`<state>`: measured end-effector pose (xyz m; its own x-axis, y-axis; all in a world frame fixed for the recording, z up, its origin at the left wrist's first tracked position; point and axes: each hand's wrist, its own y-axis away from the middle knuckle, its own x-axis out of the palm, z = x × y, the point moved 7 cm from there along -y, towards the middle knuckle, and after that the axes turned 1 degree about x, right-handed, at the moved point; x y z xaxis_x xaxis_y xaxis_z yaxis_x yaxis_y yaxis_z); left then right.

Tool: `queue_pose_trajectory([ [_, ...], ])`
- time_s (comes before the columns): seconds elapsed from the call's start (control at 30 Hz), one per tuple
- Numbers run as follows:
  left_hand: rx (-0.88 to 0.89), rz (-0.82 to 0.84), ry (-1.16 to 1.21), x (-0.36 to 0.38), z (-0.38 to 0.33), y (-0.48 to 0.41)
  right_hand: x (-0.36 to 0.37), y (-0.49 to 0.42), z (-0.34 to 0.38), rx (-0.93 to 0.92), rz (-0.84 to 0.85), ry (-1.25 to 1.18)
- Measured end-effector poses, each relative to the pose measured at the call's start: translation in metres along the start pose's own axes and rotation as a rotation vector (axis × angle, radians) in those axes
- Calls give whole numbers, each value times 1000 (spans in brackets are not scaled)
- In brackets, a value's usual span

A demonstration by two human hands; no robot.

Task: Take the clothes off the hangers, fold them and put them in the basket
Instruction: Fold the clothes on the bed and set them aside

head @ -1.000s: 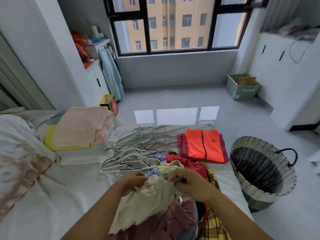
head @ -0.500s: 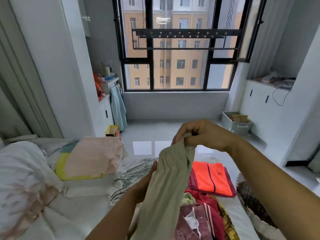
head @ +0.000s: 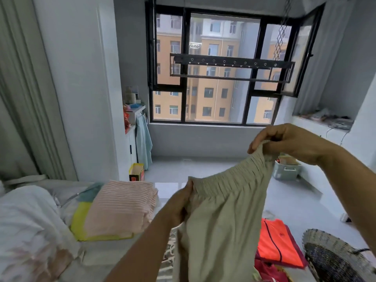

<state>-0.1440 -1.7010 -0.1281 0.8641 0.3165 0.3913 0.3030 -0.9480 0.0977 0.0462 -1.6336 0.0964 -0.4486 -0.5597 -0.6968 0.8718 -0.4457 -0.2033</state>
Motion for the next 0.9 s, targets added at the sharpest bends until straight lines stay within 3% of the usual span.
queue_pose_trajectory([
  [0.07,86,1,-1,-19,-14,-4,-1,-5,-26,87,-38,27],
  [0.27,265,-318,-143,-62,-65,11,-8,-12,-91,335,-163,-33],
  [0.37,281,-418,-285,-57,-86,18,2,-17,-112,411,-207,-7],
  [0.53,280,-517,-245,-35,-106,18,6,-23,-121,533,-343,-159],
  [0.7,448,-488,-237,27,-153,22,-17,-34,-79,433,-535,-269],
  [0.9,721,-307,-571,123,-150,15,-2,-53,-21,174,-607,-474],
])
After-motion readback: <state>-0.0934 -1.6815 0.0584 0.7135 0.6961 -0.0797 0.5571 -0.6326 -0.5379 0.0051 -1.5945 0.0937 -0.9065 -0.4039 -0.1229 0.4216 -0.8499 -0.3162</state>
